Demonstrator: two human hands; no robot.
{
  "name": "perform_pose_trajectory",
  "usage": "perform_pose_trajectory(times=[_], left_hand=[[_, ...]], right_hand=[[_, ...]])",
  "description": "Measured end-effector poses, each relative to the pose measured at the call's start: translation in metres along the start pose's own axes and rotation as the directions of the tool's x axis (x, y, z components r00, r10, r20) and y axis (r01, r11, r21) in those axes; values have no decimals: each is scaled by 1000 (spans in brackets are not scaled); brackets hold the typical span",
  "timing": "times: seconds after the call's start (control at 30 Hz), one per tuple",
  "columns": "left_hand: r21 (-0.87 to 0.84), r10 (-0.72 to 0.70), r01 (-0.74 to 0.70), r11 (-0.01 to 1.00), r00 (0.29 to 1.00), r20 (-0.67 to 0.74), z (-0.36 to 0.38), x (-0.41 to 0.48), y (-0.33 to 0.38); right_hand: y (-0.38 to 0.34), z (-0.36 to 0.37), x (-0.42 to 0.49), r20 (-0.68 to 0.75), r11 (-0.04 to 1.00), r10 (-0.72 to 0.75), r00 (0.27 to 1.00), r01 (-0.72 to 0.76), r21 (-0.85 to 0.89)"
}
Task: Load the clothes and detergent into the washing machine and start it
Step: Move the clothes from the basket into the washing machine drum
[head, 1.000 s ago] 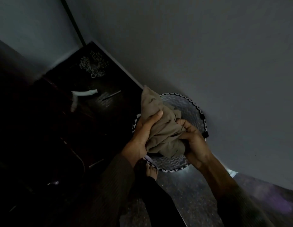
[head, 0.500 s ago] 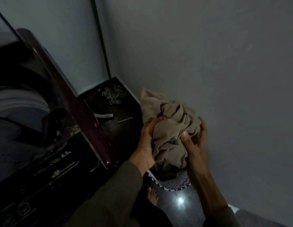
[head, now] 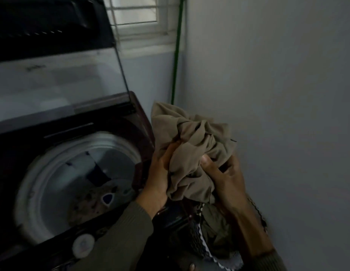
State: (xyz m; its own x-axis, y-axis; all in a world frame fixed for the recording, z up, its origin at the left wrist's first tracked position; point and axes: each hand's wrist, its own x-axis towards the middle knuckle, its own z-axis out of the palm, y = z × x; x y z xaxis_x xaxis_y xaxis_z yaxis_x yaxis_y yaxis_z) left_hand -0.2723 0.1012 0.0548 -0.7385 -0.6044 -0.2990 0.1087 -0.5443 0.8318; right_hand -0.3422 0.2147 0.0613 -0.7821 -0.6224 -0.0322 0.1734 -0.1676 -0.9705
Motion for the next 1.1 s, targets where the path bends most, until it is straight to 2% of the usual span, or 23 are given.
perform_pose_trajectory(times=[0.07, 0.13, 0.2, 0.23, 0.43, 0.57, 0.67, 0.77, 0.93, 1.0, 1.1], left_hand=[[65, 36, -33, 997, 998, -49, -29, -2, 24], [184, 149, -126, 975, 982, -117, -69, -4, 46], [318, 296, -250, 915, 949, -105, -109, -5, 66], [355, 308, -258, 899, 947, -90, -131, -6, 75], [537, 181, -72, 840, 972, -152, -259, 7, 88], [621, 150, -27, 783, 978, -147, -321, 20, 71], [626, 140, 22, 779, 968, -208, -348, 28, 49], [656, 81, 69, 751, 977, -196, -367, 43, 25], [663, -21, 174, 728, 972, -233, -375, 66, 7], [684, -17, 187, 705, 969, -246, -376, 77, 5], [716, -47, 207, 667, 970, -237, -381, 93, 0]], right_hand=[[3, 31, 6, 29, 1000, 4, 1000, -4, 1], [10, 68, 10, 70, 999, 10, 997, -8, -32], [20, 102, 15, 125, 995, 9, 992, 4, -104], [27, 117, 19, 154, 990, 7, 988, 14, -138], [88, 190, 47, 332, 924, 85, 939, 50, -380], [132, 218, 64, 429, 816, 200, 881, 93, -571], [157, 231, 72, 464, 711, 239, 853, 172, -682], [175, 240, 78, 445, 608, 316, 838, 181, -773], [220, 241, 99, 347, 344, 389, 854, 215, -914], [253, 229, 115, 313, 336, 405, 859, 179, -925], [237, 246, 109, 262, 354, 375, 889, 123, -927]])
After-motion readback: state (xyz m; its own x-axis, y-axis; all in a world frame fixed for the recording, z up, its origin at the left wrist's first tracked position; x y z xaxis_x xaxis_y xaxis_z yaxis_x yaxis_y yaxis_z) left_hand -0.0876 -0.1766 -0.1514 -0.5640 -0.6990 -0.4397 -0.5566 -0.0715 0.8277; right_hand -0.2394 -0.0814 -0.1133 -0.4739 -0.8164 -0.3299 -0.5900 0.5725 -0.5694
